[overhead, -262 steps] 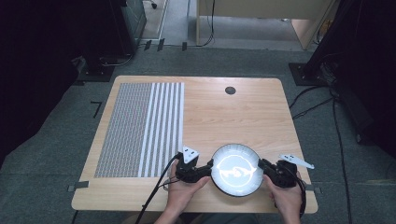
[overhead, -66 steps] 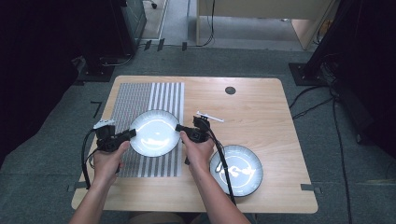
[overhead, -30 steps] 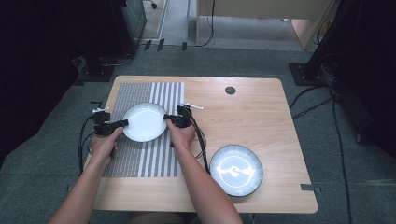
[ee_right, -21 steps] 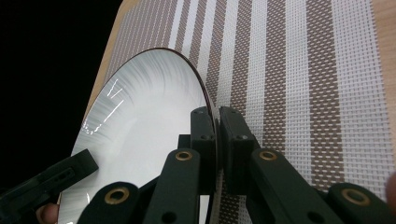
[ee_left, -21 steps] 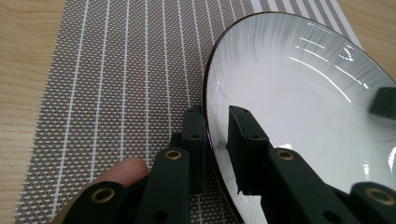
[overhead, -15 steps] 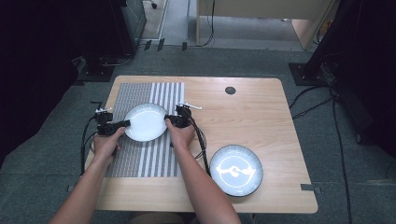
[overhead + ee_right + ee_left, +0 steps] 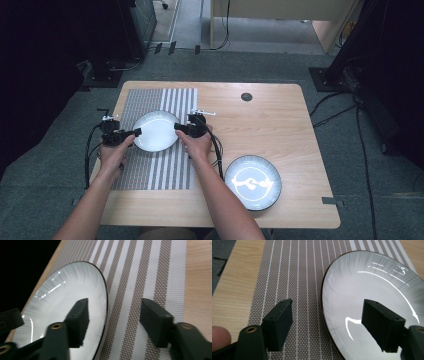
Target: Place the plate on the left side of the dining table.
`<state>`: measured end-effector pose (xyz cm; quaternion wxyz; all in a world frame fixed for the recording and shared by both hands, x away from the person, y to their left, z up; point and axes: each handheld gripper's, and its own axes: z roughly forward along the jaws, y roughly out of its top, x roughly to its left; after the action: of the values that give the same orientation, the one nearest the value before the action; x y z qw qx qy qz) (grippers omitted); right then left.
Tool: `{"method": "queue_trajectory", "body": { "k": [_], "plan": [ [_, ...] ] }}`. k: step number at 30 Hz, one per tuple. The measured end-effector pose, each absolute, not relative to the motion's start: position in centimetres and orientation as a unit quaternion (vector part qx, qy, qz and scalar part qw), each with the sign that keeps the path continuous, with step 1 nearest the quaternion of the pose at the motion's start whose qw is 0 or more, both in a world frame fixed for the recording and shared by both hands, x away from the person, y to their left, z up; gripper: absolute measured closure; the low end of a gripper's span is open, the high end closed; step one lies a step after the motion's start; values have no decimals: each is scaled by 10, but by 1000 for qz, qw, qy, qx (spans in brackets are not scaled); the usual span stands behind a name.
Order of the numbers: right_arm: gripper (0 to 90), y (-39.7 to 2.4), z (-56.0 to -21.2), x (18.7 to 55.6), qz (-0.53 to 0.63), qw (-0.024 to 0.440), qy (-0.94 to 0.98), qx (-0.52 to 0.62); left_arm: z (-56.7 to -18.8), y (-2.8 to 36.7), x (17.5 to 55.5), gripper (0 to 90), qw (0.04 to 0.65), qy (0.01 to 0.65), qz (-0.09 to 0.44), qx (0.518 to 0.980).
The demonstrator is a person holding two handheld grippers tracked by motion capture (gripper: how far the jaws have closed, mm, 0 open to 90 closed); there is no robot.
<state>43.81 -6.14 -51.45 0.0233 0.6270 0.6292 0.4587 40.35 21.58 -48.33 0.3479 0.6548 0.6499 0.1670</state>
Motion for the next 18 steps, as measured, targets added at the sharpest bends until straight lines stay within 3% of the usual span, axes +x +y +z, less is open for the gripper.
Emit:
{"method": "queue_trajectory", "body": {
  "k": [5, 18],
  "plan": [
    [311, -65, -506, 433, 421, 48, 663, 617, -481, 209, 395, 207, 337, 638, 184, 667],
    [273, -70, -468, 406, 424, 94, 701, 565, -471, 210, 375, 201, 340, 636, 194, 665]
  ]
}}
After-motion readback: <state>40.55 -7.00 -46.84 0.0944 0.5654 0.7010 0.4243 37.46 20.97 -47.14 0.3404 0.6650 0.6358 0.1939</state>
